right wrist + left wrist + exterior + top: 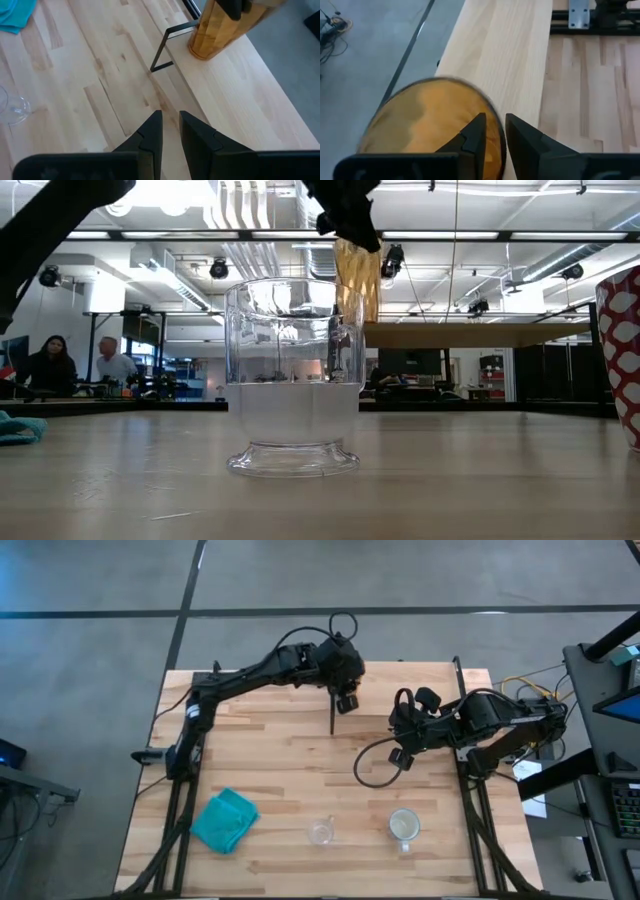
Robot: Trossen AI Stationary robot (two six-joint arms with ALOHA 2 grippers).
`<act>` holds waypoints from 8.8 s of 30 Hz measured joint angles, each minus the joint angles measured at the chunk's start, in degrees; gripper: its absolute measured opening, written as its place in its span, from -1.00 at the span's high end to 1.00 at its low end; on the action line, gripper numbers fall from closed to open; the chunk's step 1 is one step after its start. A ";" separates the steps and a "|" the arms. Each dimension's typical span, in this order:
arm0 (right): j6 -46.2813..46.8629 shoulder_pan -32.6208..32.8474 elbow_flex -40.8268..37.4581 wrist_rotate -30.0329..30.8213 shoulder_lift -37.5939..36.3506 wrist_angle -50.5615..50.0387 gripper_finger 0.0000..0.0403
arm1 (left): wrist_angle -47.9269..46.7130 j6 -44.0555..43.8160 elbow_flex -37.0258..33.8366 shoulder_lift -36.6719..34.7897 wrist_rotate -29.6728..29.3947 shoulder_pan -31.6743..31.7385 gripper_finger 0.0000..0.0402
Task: Stack small to large cups/mugs on shelf
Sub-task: Put the brown cup on the shelf, then put the red patterned mug on the shelf
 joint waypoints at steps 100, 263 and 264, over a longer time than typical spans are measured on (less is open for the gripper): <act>45.86 15.19 -6.19 -42.63 22.15 7.58 0.71 | -11.43 -6.61 0.04 -30.85 2.49 -7.89 0.71; 23.07 -5.90 -5.10 -26.06 4.03 -7.88 0.94 | -11.82 2.47 0.09 -30.85 2.25 -7.80 0.71; 22.06 -6.91 -5.80 -25.97 3.31 -7.89 0.94 | -11.85 2.45 0.09 -30.85 2.25 -7.81 0.71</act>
